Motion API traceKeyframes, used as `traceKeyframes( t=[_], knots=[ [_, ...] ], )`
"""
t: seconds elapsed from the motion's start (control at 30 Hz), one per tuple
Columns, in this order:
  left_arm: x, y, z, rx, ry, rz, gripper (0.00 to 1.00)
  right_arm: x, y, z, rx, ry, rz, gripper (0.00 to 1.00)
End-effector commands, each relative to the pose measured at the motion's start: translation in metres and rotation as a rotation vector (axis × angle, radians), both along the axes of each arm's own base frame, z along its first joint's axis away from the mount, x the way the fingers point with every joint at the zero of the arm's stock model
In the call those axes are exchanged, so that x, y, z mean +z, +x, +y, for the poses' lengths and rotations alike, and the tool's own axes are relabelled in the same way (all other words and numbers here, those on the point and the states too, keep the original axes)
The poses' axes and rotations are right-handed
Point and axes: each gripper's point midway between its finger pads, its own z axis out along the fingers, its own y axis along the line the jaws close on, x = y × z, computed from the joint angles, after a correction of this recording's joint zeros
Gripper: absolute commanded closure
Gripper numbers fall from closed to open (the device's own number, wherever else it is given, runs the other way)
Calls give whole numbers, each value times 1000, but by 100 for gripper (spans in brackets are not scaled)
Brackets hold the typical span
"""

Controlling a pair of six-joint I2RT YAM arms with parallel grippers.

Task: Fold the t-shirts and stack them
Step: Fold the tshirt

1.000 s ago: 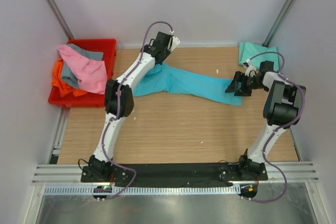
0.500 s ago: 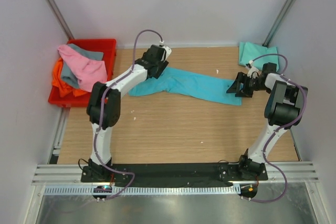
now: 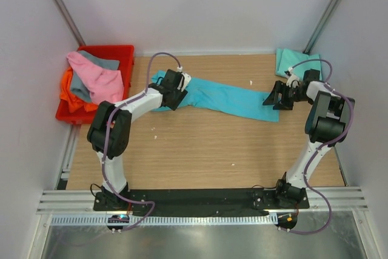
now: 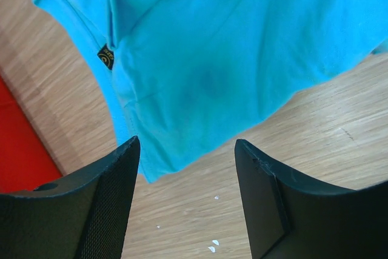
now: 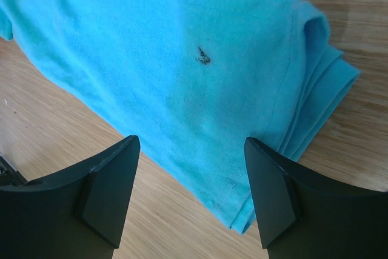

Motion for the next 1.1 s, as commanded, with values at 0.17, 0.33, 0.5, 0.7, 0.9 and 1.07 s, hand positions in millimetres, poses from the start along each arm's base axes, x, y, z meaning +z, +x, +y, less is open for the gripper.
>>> traceKeyframes(
  t=[0.17,0.33,0.5,0.7,0.9,1.07],
  knots=[
    [-19,9,17,44,-24,42,36,-5,-3,-6,11,-46,30,24],
    [-37,2,39,67,7,108,37,-15,-5,-14,2,-86,73,24],
    [-50,-7,58,97,27,164,39,-29,1,-28,-28,-152,103,24],
    [-58,-9,79,129,44,197,40,-38,11,-38,-30,-189,131,23],
    [-56,2,102,177,78,180,40,-40,21,-52,-51,-247,123,23],
    [-31,15,107,197,54,130,43,-35,17,-48,-38,-236,117,22]
  ],
)
